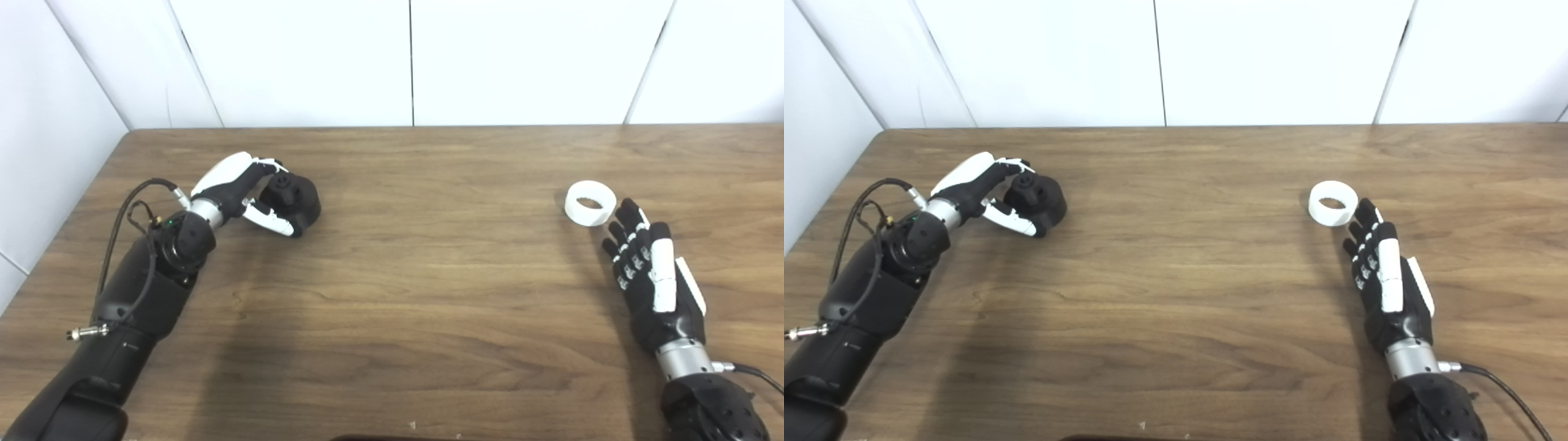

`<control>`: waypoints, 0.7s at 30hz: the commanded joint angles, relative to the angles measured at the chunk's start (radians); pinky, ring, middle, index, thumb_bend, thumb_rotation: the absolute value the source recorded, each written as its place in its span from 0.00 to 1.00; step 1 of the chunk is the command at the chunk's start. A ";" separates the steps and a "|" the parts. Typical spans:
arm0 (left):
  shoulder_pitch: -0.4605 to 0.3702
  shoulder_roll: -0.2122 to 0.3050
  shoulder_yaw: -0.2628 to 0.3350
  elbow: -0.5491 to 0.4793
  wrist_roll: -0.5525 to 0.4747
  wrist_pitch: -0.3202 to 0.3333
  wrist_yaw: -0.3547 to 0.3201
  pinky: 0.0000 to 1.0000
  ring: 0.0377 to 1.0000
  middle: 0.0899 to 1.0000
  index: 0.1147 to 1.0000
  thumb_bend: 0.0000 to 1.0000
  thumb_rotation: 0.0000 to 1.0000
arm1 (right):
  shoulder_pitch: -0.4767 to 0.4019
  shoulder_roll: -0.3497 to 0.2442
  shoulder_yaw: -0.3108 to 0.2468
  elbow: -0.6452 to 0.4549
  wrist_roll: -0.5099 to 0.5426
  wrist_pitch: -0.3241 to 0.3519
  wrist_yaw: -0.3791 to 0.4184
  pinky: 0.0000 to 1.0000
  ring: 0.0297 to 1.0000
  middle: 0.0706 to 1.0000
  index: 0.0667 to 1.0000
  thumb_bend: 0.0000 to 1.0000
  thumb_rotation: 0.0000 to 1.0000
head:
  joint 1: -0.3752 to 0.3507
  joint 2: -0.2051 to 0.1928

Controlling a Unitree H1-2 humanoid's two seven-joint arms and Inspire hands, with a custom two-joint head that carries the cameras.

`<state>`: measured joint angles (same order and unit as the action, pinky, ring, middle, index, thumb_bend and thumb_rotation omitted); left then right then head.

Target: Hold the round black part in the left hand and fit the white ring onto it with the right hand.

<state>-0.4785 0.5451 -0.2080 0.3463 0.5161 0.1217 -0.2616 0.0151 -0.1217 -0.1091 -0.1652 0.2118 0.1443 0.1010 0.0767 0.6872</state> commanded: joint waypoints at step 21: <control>0.016 0.000 0.026 -0.104 -0.012 -0.056 0.059 0.85 0.96 0.88 0.43 0.52 0.07 | -0.026 -0.024 0.010 -0.044 0.013 0.013 0.018 1.00 1.00 1.00 1.00 0.62 1.00 | -0.001 0.015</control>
<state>-0.4356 0.5336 -0.1967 0.2910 0.5103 0.0715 -0.2119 0.0143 -0.1315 -0.1013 -0.1730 0.2152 0.1596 0.1040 0.0752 0.7010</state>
